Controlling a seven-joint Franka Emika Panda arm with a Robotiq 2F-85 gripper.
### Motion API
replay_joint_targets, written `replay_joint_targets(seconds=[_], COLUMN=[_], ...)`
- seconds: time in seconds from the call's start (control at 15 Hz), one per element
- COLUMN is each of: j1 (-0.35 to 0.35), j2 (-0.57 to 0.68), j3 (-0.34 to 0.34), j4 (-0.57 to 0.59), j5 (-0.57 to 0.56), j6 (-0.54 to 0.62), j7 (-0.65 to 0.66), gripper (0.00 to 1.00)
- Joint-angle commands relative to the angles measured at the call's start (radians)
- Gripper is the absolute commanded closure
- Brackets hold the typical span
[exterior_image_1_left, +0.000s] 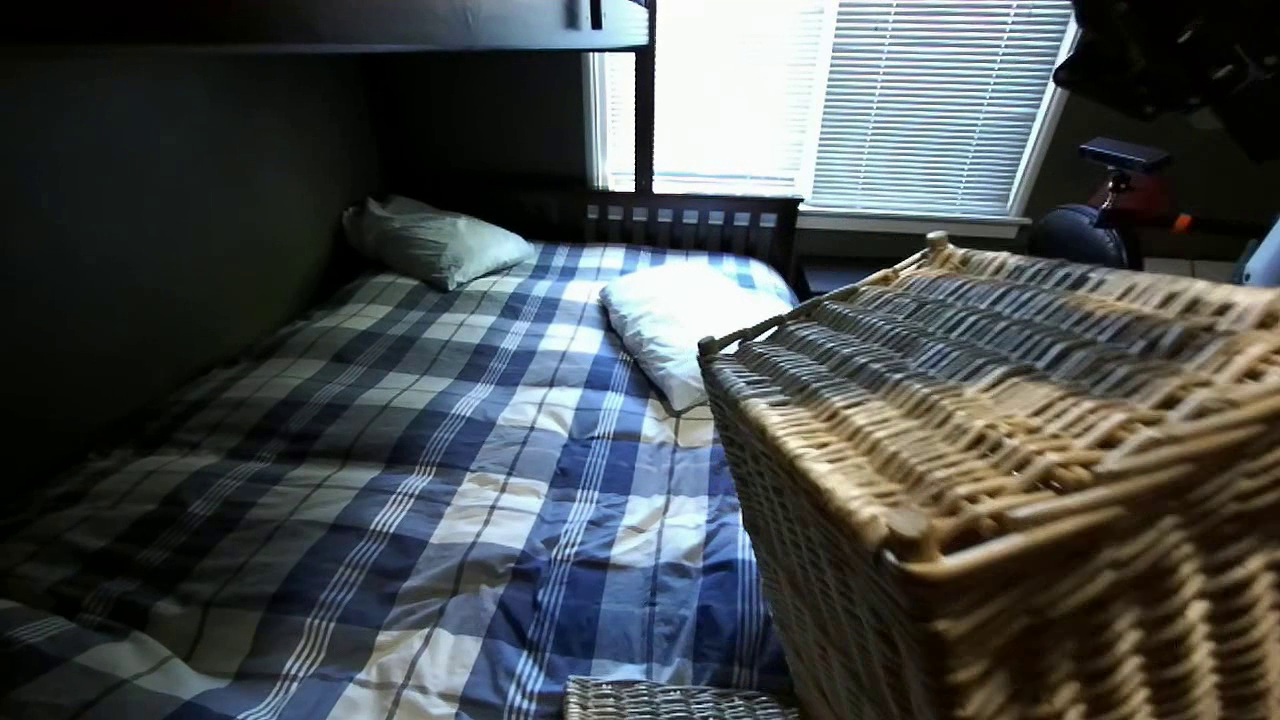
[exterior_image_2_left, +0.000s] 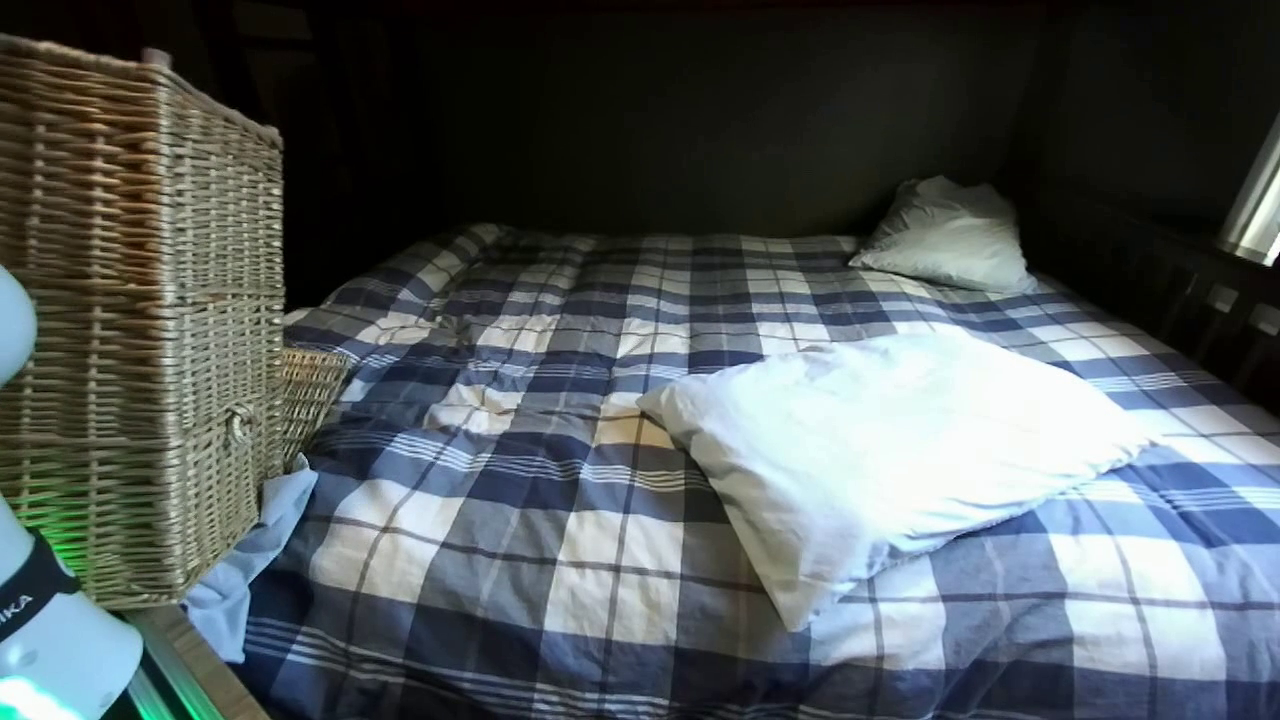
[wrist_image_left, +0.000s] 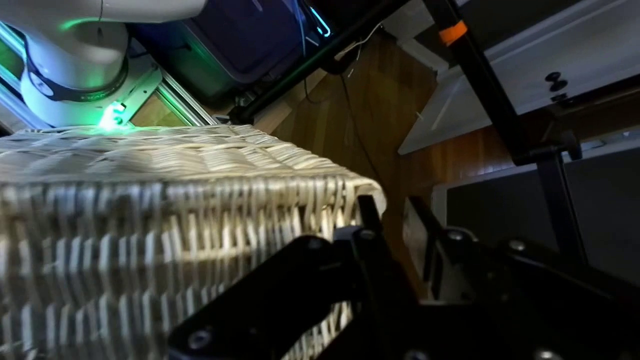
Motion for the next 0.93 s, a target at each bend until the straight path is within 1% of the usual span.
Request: replay_joint_targets(seconds=[0.0, 0.53, 0.6, 0.67, 0.73, 0.8, 0.87], j1=[-0.006, -0.015, -0.015, -0.023, -0.215, -0.251, -0.325], j2=[-0.003, 0.012, 0.012, 0.007, 0.011, -0.002, -0.012], j3=[0.002, 0.010, 0.010, 0.014, 0.152, 0.168, 0.216], j4=[0.000, 0.000, 0.001, 0.007, 0.004, -0.010, -0.019], j5=[0.000, 0.000, 0.000, -0.049, -0.047, -0.050, -0.069], j6=[0.000, 0.000, 0.000, 0.018, 0.034, 0.065, 0.071], j7=[0.000, 0.000, 0.000, 0.012, 0.004, 0.038, 0.046], gripper=[0.78, 0.78, 0.53, 0.53, 0.47, 0.39, 0.32])
